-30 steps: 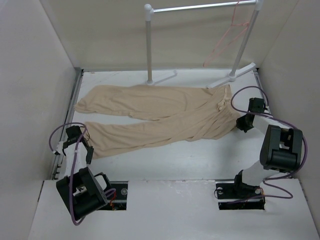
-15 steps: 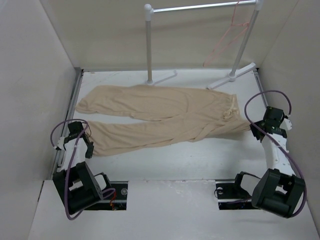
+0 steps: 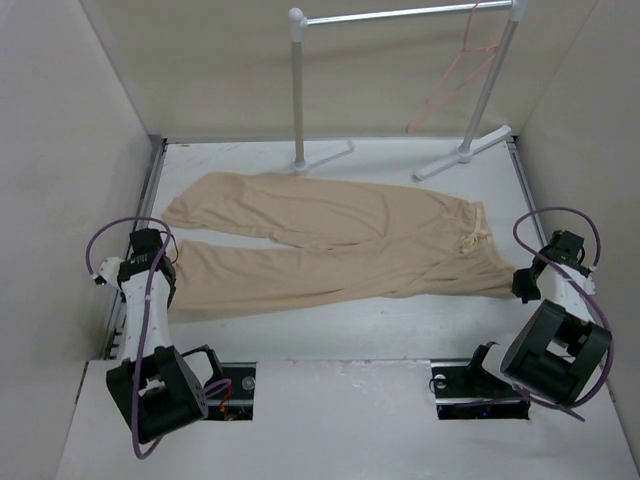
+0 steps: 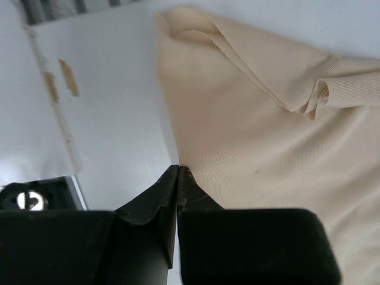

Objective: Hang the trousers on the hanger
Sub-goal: Flatten out the trousers at the center of the board, then fold the trousers at the center of the board.

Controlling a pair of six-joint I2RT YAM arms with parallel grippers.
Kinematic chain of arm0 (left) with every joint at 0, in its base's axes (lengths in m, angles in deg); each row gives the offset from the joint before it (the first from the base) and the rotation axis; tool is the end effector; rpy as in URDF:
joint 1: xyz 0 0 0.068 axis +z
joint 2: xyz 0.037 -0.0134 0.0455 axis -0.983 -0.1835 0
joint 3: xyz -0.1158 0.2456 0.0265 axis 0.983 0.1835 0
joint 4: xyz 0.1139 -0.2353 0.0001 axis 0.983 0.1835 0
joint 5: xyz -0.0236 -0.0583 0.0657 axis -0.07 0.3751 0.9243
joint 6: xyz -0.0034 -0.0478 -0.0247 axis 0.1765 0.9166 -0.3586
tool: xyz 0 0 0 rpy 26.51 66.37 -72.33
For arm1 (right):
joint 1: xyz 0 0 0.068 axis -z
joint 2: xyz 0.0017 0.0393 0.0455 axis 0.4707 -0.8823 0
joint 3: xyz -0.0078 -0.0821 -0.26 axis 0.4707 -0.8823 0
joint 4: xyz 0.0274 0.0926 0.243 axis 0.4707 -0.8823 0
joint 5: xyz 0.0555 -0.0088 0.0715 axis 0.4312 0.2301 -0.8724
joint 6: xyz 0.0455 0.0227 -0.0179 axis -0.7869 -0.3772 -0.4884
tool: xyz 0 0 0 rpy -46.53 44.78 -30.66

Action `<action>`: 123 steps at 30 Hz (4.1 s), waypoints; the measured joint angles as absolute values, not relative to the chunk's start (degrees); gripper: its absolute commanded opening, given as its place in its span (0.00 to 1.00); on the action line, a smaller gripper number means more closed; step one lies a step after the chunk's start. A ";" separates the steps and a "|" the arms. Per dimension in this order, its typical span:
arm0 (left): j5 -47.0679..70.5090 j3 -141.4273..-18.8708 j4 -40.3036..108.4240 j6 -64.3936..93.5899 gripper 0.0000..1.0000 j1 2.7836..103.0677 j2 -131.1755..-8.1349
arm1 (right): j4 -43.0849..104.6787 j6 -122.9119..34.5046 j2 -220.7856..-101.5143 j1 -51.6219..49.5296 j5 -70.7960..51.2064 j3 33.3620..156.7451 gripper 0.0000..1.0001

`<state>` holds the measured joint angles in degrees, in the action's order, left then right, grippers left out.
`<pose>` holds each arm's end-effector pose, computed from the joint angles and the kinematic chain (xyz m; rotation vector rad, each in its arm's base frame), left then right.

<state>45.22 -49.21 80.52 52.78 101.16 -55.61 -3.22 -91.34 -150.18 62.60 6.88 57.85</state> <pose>0.1707 0.0844 0.2214 -1.6116 2.0153 0.4187 0.1733 -0.1260 0.1841 1.9198 1.9073 -0.1148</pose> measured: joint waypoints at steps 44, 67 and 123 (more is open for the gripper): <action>47.42 -67.38 69.66 42.59 0.36 95.61 -88.09 | -2.67 -85.16 -125.41 17.47 -1.42 50.12 0.49; 47.14 -72.16 68.68 42.22 0.00 96.81 -95.00 | -1.36 -84.20 -125.54 18.78 -5.03 50.10 0.52; 35.64 -38.33 53.46 62.83 0.04 116.13 -64.05 | -5.82 -85.86 -123.03 25.95 -6.43 53.24 0.58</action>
